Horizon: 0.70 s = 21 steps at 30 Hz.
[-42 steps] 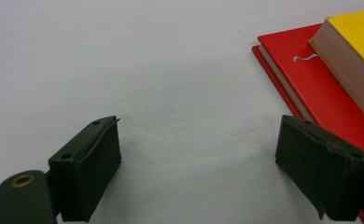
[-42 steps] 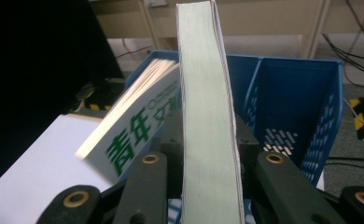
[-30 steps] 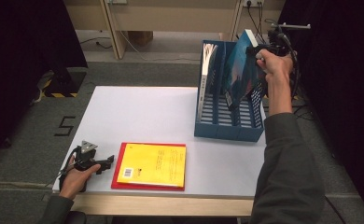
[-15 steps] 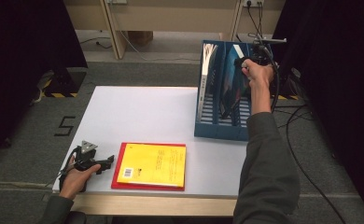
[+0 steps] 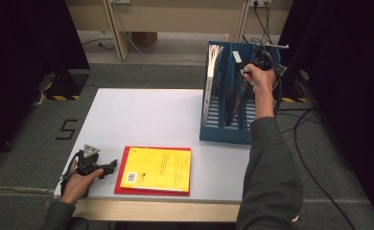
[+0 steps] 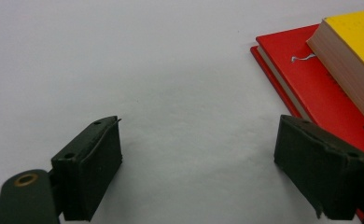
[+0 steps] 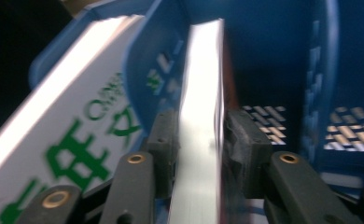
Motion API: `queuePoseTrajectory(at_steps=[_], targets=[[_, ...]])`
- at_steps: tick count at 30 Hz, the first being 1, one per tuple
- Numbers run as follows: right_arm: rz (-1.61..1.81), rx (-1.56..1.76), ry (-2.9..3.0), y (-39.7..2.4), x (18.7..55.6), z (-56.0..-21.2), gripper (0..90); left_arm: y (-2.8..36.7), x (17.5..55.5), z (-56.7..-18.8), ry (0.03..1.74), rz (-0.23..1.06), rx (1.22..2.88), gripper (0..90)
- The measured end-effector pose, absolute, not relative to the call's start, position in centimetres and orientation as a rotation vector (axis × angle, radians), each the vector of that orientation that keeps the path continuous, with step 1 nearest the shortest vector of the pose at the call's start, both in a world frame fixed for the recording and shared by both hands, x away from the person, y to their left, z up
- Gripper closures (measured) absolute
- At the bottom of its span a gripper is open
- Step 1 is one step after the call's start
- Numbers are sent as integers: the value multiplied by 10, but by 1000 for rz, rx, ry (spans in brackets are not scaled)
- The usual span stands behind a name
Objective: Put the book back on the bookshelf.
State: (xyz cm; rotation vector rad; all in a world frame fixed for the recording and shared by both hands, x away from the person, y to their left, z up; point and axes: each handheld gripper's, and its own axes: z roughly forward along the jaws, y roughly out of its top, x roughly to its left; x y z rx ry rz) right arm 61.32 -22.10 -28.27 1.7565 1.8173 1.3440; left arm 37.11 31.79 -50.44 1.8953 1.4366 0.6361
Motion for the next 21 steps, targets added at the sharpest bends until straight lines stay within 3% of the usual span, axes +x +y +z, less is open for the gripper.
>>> queuePoseTrajectory(at_steps=[15, 17, 19, 21], targets=[[1444, 1613, 1974, -236, 562, -288, 517, 318, 371, -504, 1436, 639, 1899, 138], [1431, 1580, 2004, -235, 556, -290, 532, 318, 371, -504, 1437, 637, 1899, 137], [1425, 1553, 2006, -235, 551, -293, 622, 318, 371, -504, 1437, 639, 1899, 137], [1432, 1554, 1997, -234, 549, -295, 629, 318, 371, -504, 1438, 638, 1900, 136]])
